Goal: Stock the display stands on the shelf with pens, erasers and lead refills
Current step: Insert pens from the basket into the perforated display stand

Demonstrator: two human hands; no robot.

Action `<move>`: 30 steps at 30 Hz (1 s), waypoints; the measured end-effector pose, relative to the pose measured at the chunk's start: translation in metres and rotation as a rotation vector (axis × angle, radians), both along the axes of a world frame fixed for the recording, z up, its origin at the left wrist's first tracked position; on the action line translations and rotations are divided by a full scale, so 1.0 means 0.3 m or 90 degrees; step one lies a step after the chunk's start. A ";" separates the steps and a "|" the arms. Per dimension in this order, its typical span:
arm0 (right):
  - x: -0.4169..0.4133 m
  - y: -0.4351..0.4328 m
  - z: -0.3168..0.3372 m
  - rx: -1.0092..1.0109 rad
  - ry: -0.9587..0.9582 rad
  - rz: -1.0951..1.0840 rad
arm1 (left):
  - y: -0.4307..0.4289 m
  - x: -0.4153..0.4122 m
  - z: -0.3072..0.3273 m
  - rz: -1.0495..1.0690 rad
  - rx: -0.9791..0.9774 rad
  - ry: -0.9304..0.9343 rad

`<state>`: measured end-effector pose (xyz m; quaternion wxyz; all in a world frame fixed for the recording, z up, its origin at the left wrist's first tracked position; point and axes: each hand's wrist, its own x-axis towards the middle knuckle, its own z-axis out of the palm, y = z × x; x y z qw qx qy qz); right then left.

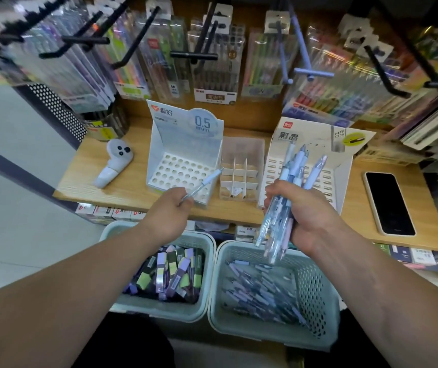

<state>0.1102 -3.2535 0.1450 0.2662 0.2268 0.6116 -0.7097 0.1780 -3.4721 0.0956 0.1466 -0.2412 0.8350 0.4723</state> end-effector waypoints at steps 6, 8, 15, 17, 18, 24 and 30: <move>0.015 -0.008 0.006 -0.030 0.000 0.021 | 0.035 -0.019 -0.025 -0.050 0.005 -0.015; 0.015 -0.007 0.009 -0.029 0.000 0.026 | 0.044 -0.024 -0.021 -0.062 -0.004 -0.022; 0.006 -0.014 0.022 -0.029 0.002 0.036 | 0.078 -0.019 -0.004 -0.151 -0.064 0.005; 0.004 -0.021 0.025 -0.028 0.005 0.036 | 0.062 -0.027 0.028 -0.133 -0.080 0.040; 0.004 -0.024 0.027 -0.028 0.007 0.038 | 0.048 -0.032 0.049 -0.111 -0.082 0.061; 0.024 -0.053 0.030 -0.022 0.005 0.065 | -0.097 -0.028 0.129 0.031 0.000 0.111; 0.056 -0.073 0.040 0.026 -0.010 0.104 | -0.229 -0.055 0.136 0.023 -0.022 0.048</move>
